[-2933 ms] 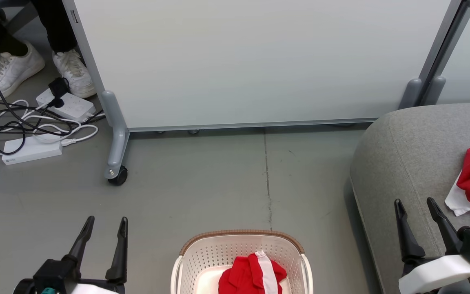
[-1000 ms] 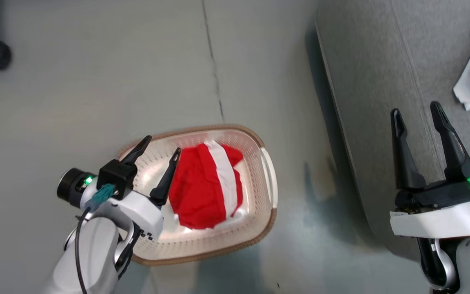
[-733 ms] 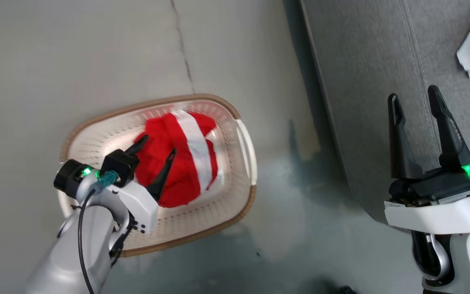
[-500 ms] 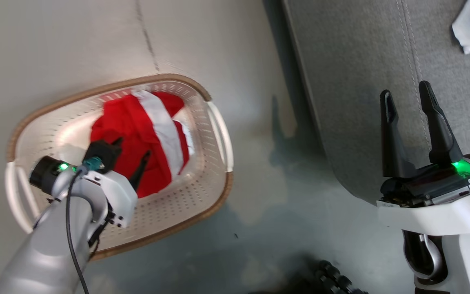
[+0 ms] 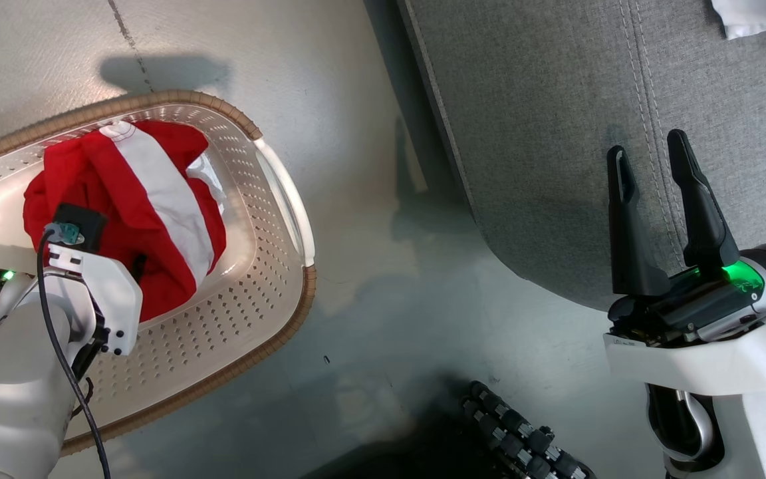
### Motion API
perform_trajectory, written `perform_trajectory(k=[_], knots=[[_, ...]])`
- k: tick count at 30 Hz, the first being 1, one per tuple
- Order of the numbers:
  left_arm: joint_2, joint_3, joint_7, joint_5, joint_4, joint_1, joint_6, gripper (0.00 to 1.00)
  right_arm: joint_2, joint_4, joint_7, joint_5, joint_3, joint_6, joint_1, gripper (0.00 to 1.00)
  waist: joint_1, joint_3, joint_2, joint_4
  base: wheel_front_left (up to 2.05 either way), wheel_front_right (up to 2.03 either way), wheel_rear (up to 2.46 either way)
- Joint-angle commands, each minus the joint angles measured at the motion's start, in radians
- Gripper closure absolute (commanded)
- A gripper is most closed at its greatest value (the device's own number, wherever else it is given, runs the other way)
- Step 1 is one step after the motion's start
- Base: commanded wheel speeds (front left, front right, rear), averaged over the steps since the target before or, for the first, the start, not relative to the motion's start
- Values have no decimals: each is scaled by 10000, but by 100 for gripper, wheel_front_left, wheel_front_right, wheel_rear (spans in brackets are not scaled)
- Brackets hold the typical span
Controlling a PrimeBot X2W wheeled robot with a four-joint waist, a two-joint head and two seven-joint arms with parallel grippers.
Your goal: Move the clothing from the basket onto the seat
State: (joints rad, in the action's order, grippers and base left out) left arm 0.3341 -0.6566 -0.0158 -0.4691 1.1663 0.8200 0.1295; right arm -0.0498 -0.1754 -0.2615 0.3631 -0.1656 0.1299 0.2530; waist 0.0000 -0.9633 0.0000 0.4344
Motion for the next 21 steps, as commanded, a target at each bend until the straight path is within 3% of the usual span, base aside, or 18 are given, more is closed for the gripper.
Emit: perform_trajectory(k=[1, 10, 15, 16, 17, 18, 21], knots=[[56, -77, 2, -105, 60, 202, 12, 100, -17, -46, -63, 72, -2, 17, -14, 0, 0, -2, 0, -9, 0, 0, 0], [266, -453, 602, -457, 160, 307, 13, 100, -17, 61, -62, 38, -67, 17, 234, 0, 0, 213, 0, -99, 0, 0, 0], [-25, -514, 1560, -704, -24, 258, 13, 100, -20, 267, -63, -210, 86, 17, 233, 0, 0, 768, 0, -474, 0, 0, 0], [-103, -500, 1788, -731, -39, 222, 13, 76, -20, 330, -63, -294, 114, 17, 244, 0, 0, 938, 0, -581, 0, 0, 0], [-161, -463, 1975, -781, -46, 193, 11, 25, -21, 386, -63, -358, 110, 17, 245, 0, 0, 1072, 0, -678, 0, 0, 0], [-223, -449, 2173, -784, -70, 160, 8, 0, -21, 467, -63, -449, 117, 17, 251, 0, 0, 1226, 0, -785, 0, 0, 0], [-495, -277, 2616, -940, -300, 17, -50, 0, -26, 671, -63, -750, 164, 17, 280, 0, 0, 1743, 0, -1160, 0, 0, 0]])
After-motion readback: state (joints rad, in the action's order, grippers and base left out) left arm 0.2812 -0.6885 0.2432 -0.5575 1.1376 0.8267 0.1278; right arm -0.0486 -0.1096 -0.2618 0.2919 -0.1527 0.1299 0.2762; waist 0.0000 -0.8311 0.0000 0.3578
